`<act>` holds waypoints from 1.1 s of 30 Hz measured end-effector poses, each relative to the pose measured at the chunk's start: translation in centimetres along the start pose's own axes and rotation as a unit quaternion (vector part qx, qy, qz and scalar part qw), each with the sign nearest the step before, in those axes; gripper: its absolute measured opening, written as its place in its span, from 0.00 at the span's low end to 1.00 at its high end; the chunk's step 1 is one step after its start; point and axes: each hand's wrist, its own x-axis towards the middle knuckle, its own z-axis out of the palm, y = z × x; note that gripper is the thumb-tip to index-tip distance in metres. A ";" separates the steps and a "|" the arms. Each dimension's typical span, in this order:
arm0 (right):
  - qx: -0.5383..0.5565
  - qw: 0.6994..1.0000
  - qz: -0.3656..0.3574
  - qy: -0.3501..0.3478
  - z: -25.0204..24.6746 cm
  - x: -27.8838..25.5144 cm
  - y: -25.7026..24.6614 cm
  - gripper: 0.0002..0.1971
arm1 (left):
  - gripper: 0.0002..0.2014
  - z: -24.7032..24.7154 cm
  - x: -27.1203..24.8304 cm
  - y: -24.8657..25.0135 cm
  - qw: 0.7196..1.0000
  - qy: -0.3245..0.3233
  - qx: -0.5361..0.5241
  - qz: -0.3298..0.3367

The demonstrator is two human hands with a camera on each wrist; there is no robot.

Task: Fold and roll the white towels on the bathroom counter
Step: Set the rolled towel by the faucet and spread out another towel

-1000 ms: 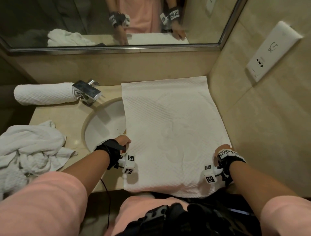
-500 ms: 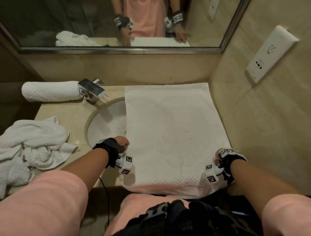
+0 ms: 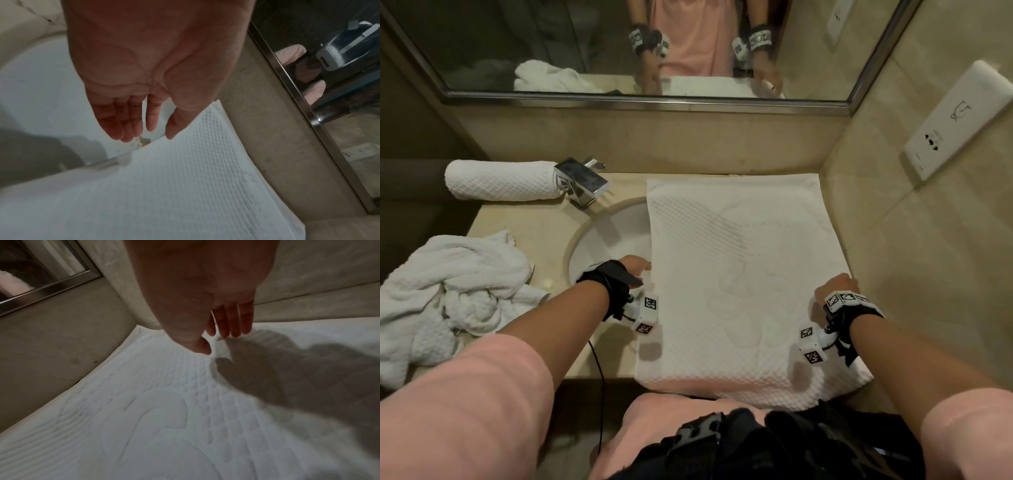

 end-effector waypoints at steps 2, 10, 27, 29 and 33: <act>-0.005 1.000 0.003 0.006 -0.1 0.7 -1.3 0.25 | 0.20 -0.6 0.0 1.5 1.000 0.009 -0.009 0.019; 0.005 1.000 -0.018 -0.005 0.2 3.6 -5.1 0.24 | 0.19 -1.8 1.0 5.6 0.997 0.040 -0.063 0.033; 0.029 0.998 -0.035 -0.039 -2.7 11.5 -15.0 0.33 | 0.20 -3.3 9.7 14.7 0.994 0.059 0.015 0.089; 0.034 0.997 -0.042 -0.047 -2.7 12.5 -15.8 0.34 | 0.19 -3.1 11.3 15.3 0.993 0.071 0.022 0.095; 0.012 0.994 -0.054 -0.089 -2.4 13.8 -17.0 0.36 | 0.16 -2.5 14.8 15.9 0.990 0.080 0.029 0.111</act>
